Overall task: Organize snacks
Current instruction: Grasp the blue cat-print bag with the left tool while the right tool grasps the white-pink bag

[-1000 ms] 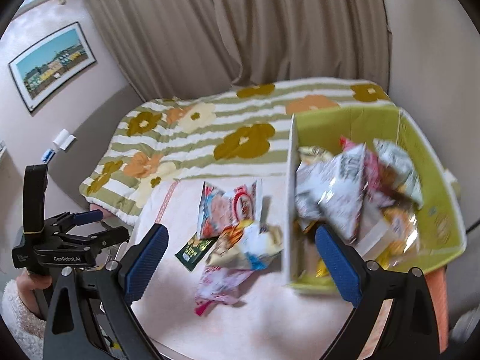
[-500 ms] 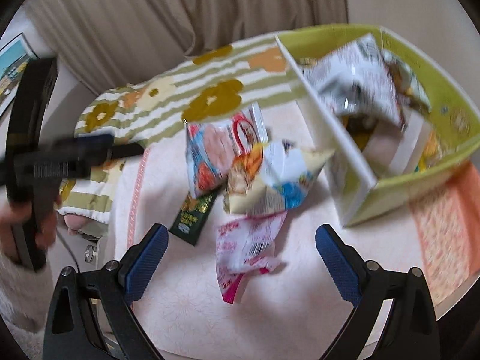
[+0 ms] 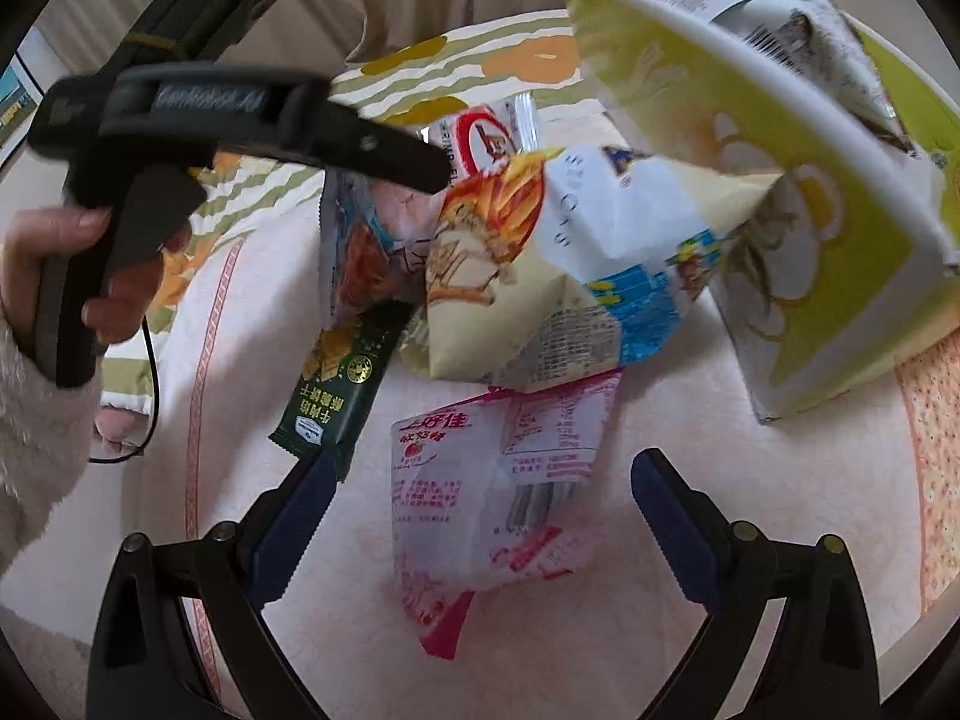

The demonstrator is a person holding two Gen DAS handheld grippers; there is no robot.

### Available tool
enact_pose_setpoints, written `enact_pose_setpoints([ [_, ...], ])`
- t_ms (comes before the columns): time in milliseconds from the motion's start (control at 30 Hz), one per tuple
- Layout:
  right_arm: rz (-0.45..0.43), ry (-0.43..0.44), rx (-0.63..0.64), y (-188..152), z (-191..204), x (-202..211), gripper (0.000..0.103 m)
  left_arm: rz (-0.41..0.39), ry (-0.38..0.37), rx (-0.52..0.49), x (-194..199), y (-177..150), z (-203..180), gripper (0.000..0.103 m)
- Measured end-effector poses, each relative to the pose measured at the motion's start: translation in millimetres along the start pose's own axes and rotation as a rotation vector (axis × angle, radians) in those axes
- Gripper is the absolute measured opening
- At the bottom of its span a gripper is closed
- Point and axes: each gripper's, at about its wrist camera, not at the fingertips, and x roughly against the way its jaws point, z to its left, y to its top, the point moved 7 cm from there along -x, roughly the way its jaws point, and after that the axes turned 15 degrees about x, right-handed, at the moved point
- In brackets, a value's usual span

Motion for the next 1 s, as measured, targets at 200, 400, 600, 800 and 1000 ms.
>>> enact_pose_setpoints([
  [200,0.003,0.007,-0.001,-2.9,1.4,-5.4,0.098,0.027,-0.052,0.02,-17.5,3.5,-0.6,0.092],
  [400,0.001,0.005,0.006,0.0,2.0,-7.0,0.098,0.03,-0.066,0.036,-17.7,-0.6,3.9,0.068],
  [600,0.006,-0.006,0.015,0.5,-3.1,-2.2,0.098,-0.002,-0.036,0.043,-4.7,-6.8,10.2,0.064],
  [800,0.009,-0.013,0.033,-4.9,-1.8,5.1,0.098,-0.083,0.003,0.113,24.7,-11.9,25.4,0.063],
  [1000,0.016,-0.004,0.026,-10.5,0.2,-3.8,0.086,-0.126,0.021,0.208,46.6,-25.5,45.7,0.063],
])
